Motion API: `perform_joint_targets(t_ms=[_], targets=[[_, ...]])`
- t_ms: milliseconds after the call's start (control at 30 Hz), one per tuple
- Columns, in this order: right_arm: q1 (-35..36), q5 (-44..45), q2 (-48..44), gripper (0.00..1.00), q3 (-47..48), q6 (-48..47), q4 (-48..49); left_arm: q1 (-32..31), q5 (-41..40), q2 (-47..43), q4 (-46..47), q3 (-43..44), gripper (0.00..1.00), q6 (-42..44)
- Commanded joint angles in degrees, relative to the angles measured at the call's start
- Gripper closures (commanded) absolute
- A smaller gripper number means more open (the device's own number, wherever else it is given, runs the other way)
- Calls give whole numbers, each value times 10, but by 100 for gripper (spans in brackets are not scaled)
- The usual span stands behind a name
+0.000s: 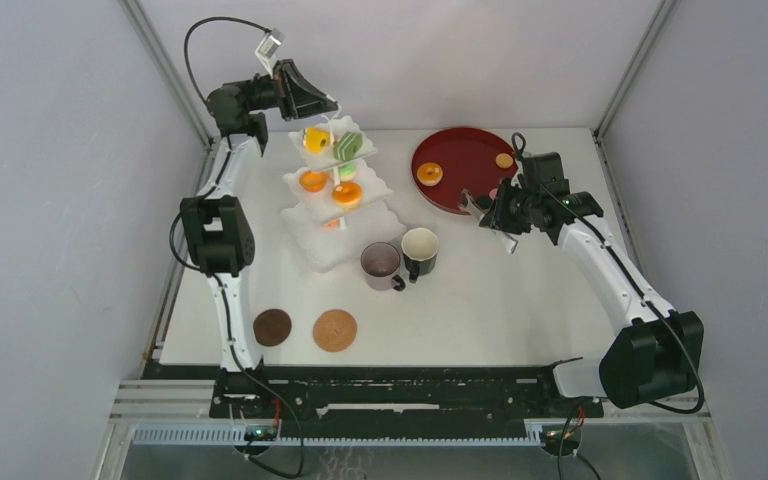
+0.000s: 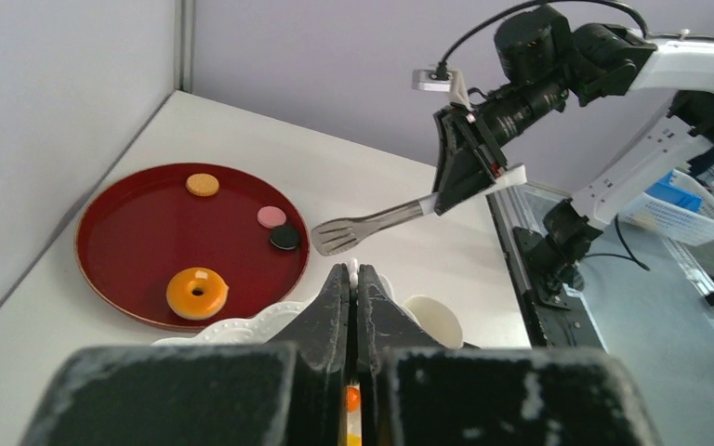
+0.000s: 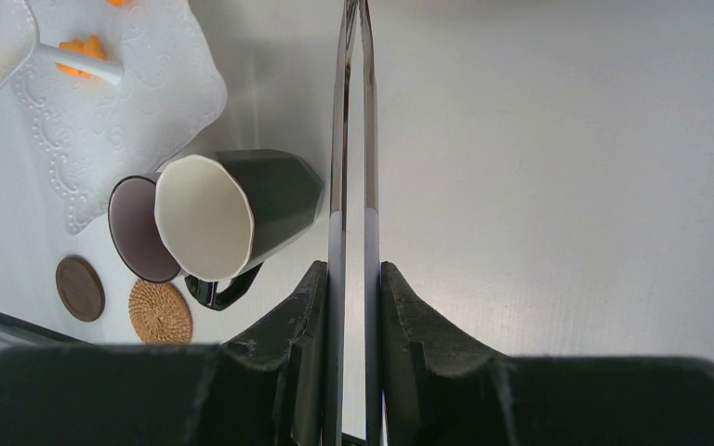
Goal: Serve the afternoon tea
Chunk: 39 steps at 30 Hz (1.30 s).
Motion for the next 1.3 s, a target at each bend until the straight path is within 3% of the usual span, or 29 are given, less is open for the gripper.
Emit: perform_joint_targets(t_ms=[0,200,467,667,1033,1267], targets=[[3,-1,-24,95,32,6,18,-3,-82,-82,-111,2,100,114],[3,-2,-24,95,31,6,18,-2,-131,-156,-284,-79,100,303],[2,-5,-22,95,29,3,19,-4,-193,-204,-454,-122,100,454],[2,-6,-21,95,27,6,24,-29,-318,-250,-692,-127,100,665],[4,-9,-23,95,19,9,30,-64,-499,-312,-674,-234,100,701],[5,-3,-34,95,14,11,28,-77,-553,-334,-557,-308,100,637]])
